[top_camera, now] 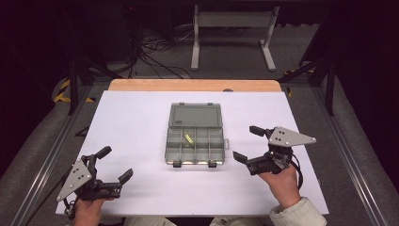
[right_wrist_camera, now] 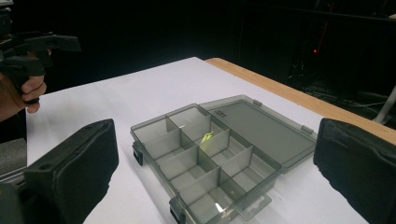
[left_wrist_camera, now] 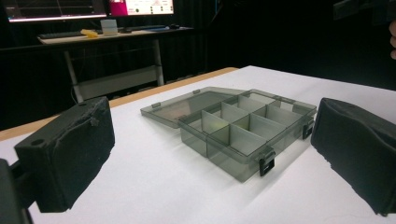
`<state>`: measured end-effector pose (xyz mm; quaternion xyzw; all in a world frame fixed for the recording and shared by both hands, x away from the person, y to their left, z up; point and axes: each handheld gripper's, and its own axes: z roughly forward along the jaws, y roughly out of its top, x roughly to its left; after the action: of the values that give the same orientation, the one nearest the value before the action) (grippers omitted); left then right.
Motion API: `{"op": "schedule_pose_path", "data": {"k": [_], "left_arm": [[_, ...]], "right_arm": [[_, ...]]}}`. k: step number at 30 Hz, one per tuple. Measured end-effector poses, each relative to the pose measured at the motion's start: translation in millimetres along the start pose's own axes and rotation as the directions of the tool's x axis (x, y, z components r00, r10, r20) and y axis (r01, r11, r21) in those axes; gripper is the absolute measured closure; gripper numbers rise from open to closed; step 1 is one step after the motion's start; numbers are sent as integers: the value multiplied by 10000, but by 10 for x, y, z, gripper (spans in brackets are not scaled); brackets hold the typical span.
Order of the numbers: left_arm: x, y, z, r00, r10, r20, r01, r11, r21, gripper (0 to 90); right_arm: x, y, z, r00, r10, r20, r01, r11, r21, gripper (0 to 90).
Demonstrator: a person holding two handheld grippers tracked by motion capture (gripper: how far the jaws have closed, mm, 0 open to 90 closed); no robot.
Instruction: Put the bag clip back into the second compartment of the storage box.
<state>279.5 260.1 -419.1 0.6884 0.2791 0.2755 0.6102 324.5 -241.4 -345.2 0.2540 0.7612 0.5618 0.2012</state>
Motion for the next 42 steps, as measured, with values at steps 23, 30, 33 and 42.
{"op": "schedule_pose_path", "data": {"k": [23, 30, 33, 42], "left_arm": [[47, -10, -21, 9999, 136, -83, -137, 9998, -128, 0], [62, -25, -5, 9998, 196, -12, -196, 9998, -105, 0], [95, -39, -3, 9999, 90, 71, -89, 9999, -111, 0], [116, -50, 12, 9998, 121, 156, -119, 9999, -101, 0]], "right_arm": [[42, -708, -225, 9975, -88, 705, 122, 9988, -478, 7], [11, -917, -208, 9956, 486, 801, -482, 9988, -65, 5], [0, -958, -194, 9959, 406, 804, -416, 9991, 108, 5], [-12, -971, -182, 9959, 285, 863, -291, 9996, 50, 4]]}}
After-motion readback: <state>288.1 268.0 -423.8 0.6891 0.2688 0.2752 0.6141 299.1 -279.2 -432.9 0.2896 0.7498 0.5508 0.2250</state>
